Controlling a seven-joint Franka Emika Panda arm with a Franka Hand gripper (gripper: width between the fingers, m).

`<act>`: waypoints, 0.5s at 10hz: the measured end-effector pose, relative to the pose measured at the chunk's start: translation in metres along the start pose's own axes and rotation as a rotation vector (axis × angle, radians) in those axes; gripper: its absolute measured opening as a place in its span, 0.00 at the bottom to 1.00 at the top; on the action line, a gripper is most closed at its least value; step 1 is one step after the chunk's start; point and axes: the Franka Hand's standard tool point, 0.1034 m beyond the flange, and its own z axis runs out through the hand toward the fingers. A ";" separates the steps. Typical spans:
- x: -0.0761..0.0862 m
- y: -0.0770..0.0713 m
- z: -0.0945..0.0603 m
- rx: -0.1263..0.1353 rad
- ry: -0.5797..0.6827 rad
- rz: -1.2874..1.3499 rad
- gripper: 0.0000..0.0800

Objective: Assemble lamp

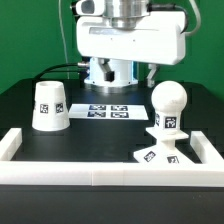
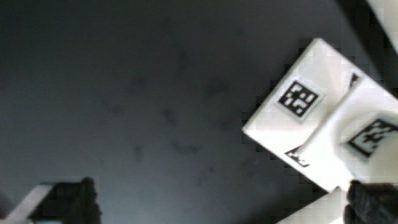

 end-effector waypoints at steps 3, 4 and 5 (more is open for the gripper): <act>-0.016 0.065 0.003 0.009 0.049 -0.045 0.87; -0.016 0.083 0.005 0.006 0.045 -0.050 0.87; -0.014 0.101 0.006 0.002 0.041 -0.039 0.87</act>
Offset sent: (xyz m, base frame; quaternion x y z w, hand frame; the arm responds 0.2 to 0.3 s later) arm -0.0404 -0.0569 -0.0017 -0.0029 0.0199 -0.0050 0.9998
